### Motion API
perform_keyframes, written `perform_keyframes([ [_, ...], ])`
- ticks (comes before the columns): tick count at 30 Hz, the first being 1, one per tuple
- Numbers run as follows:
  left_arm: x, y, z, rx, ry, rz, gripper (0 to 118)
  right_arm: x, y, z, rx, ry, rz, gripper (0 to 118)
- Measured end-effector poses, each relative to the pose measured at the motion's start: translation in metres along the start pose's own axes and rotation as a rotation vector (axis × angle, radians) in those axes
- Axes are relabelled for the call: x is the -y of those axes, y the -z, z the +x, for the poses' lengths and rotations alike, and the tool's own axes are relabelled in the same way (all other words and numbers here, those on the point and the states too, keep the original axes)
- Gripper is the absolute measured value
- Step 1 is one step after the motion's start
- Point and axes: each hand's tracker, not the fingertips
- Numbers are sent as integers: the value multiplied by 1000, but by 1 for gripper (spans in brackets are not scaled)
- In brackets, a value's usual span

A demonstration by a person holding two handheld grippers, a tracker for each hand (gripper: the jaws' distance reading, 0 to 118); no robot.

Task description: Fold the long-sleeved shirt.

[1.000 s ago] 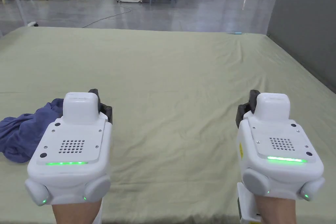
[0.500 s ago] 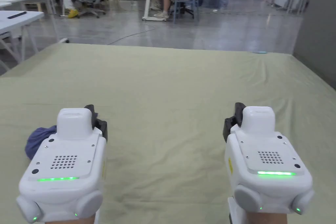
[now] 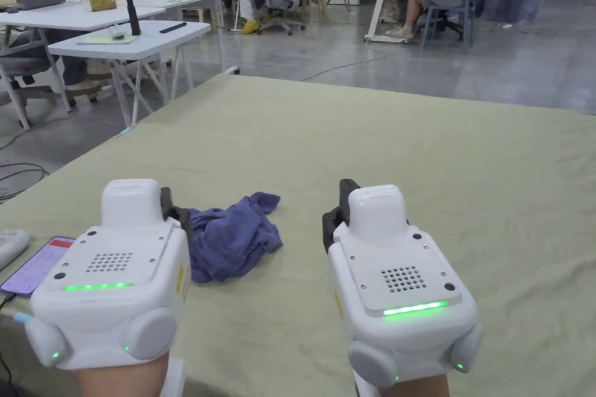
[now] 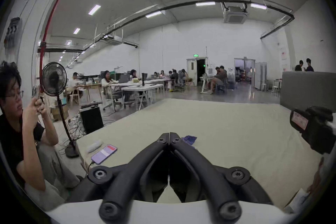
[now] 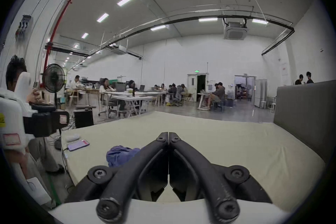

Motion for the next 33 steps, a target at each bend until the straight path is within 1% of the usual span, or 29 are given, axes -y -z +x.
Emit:
perform_keyframes([
  [2,-3,21,3,29,15,-92,0,1,0,2,-7,1,-1,0],
  [3,-4,34,3,45,0,-126,12,2,2,1,-7,2,-3,0],
  [4,-4,53,2,61,-22,-193,28,3,3,2,-9,4,-5,0],
  [5,-3,74,0,75,-72,-242,55,5,3,3,-10,3,-9,0],
  [6,0,94,-3,96,-99,-290,95,6,6,3,-13,2,-13,0],
  [7,5,116,-6,128,-119,-373,115,8,9,4,-14,2,-17,0],
  [8,12,142,-9,138,-119,-428,118,10,10,5,-12,1,-20,0],
  [9,20,160,-12,159,-110,-470,118,12,10,6,-9,0,-23,0],
  [10,28,180,-10,115,-85,-497,118,15,14,8,-6,-1,-29,0],
  [11,39,200,-9,85,-22,-549,118,17,18,10,-1,-2,-40,0],
  [13,64,240,-10,75,26,-626,118,22,22,14,6,-10,-66,0],
  [16,93,281,-6,67,-1,-750,118,29,35,21,30,-29,-102,0],
  [17,101,292,-6,82,-21,-779,114,32,36,24,39,-27,-110,0],
  [18,106,300,-3,70,-10,-801,105,33,39,27,43,-24,-117,0],
  [19,112,314,-5,71,-5,-792,90,35,43,30,50,-20,-125,0],
  [20,115,319,-2,70,15,-796,66,36,45,32,58,-15,-129,0],
  [21,117,323,1,67,48,-809,32,36,46,33,62,-12,-133,0],
  [22,118,325,1,79,56,-818,22,38,48,36,69,-12,-141,0],
  [25,115,320,0,109,20,-787,20,43,52,41,88,-16,-155,0],
  [27,107,314,-7,144,-13,-787,18,45,54,45,96,-4,-168,0],
  [30,72,284,-6,256,-89,-678,17,46,46,55,109,7,-163,0],
  [31,55,261,1,300,-101,-627,17,46,43,59,115,10,-160,0],
  [32,39,246,10,331,-120,-598,17,45,38,64,123,12,-158,0],
  [33,28,235,21,394,-126,-588,17,44,33,68,133,14,-154,0],
])
